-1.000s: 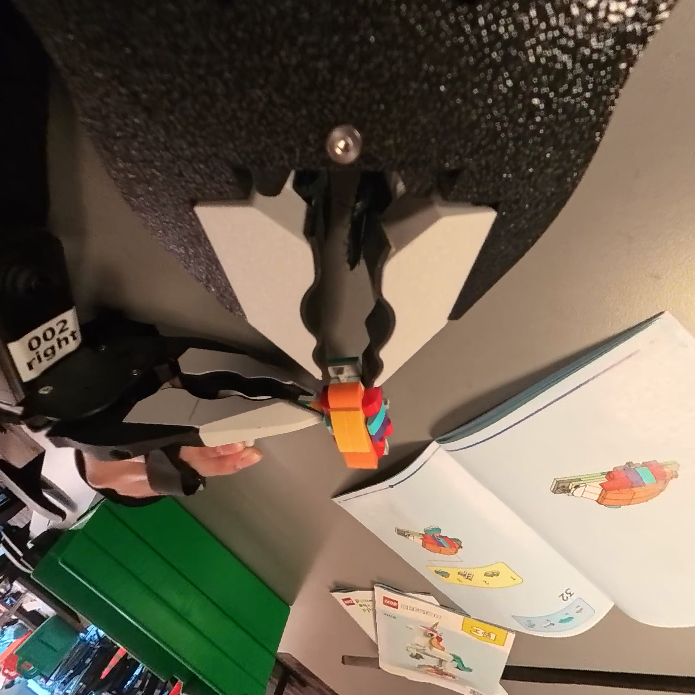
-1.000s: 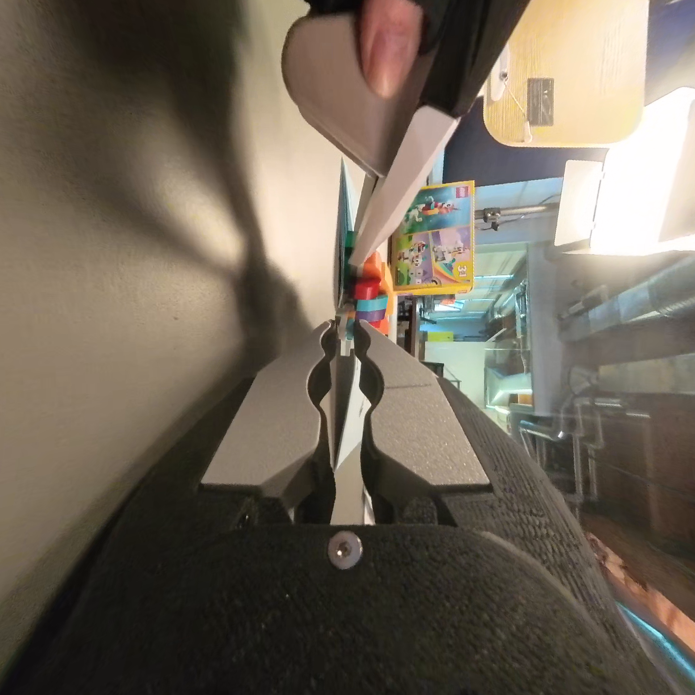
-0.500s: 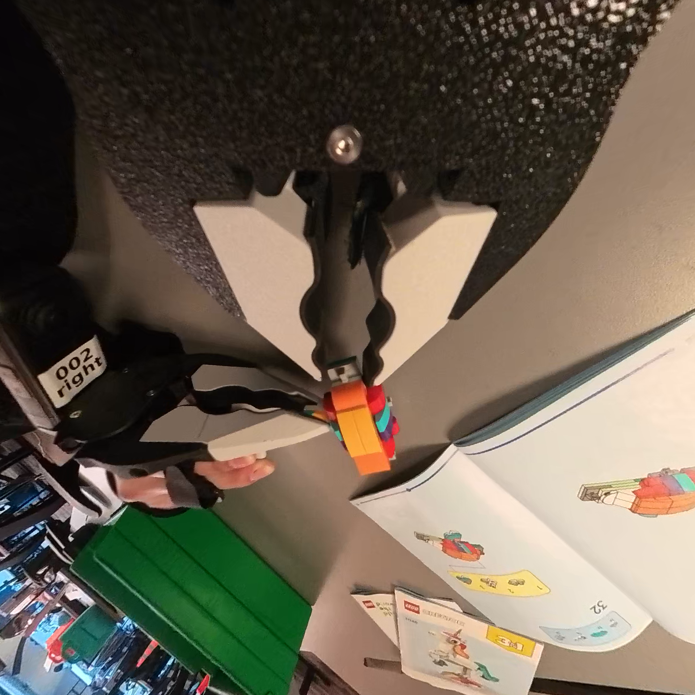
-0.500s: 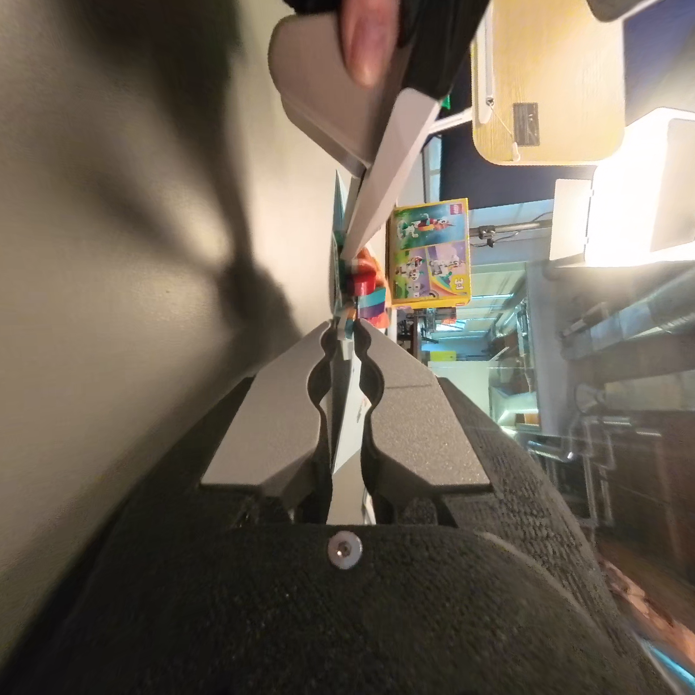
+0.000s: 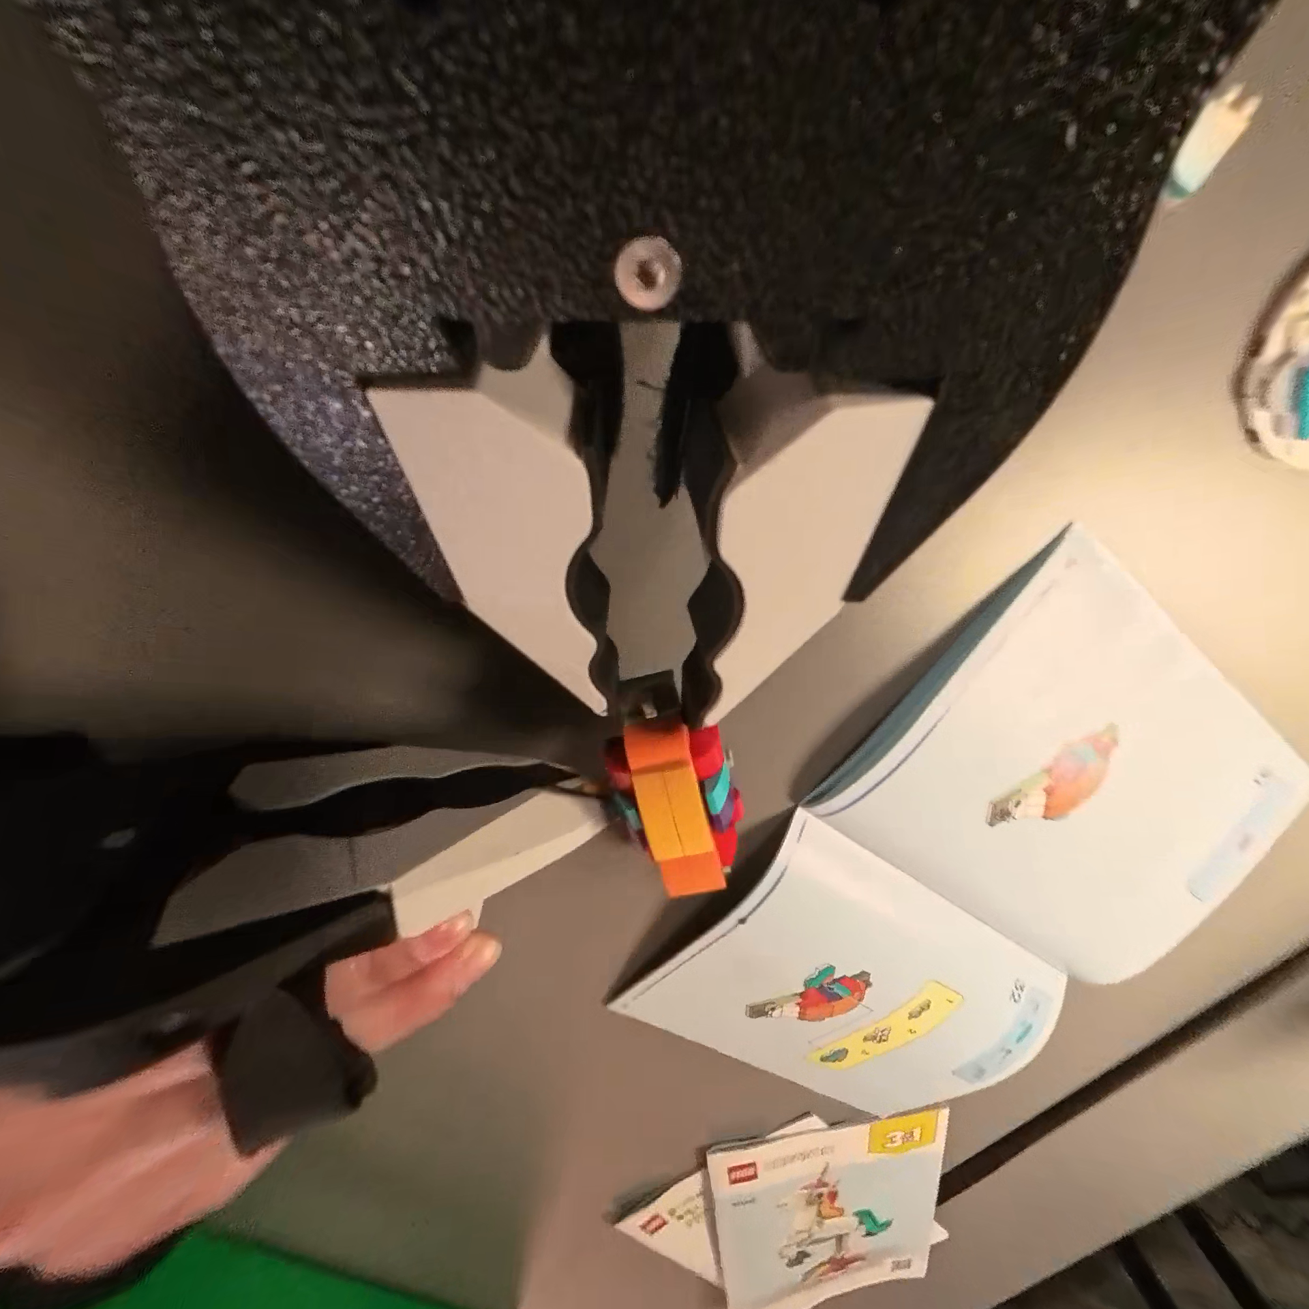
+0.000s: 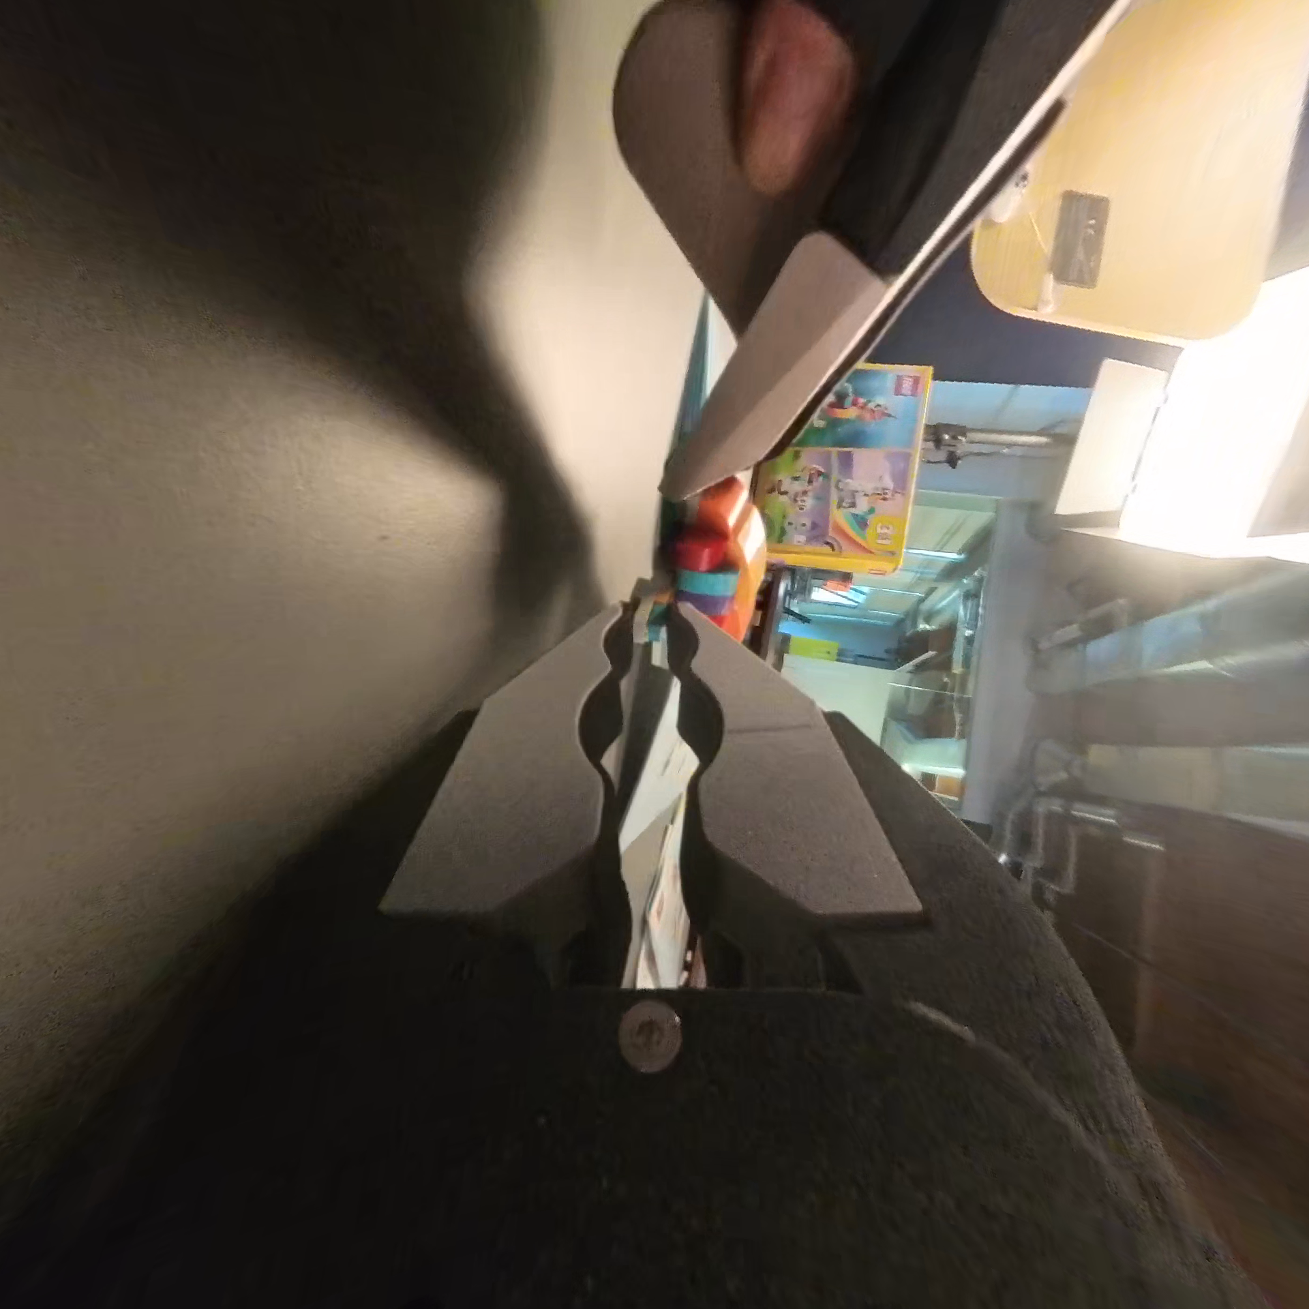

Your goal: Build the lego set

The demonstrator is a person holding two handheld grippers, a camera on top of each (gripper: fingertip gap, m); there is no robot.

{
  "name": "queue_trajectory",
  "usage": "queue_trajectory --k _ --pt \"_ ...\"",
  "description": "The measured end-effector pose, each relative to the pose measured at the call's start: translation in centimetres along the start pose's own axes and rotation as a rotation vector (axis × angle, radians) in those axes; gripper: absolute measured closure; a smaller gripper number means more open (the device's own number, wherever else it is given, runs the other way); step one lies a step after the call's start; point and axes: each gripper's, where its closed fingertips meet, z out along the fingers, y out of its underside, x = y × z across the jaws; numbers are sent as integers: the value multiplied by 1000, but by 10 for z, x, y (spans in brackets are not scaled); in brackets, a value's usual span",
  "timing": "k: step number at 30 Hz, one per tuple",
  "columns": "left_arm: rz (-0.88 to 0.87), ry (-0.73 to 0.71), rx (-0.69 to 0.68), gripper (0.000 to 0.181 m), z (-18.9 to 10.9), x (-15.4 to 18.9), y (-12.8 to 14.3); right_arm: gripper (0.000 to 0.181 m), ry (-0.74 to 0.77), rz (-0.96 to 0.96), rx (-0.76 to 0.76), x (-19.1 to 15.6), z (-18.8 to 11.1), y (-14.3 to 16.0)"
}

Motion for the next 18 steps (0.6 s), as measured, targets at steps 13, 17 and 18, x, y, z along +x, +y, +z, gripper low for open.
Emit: queue_trajectory --k 13,17,18 --pt "-282 150 77 165 -3 -1 -5 174 59 65 16 9 -2 0" --pt "-366 209 127 165 -7 -3 -12 174 84 96 44 14 -4 -2" --pt "-365 204 129 165 -8 -3 -12 174 90 95 42 15 -4 -2"
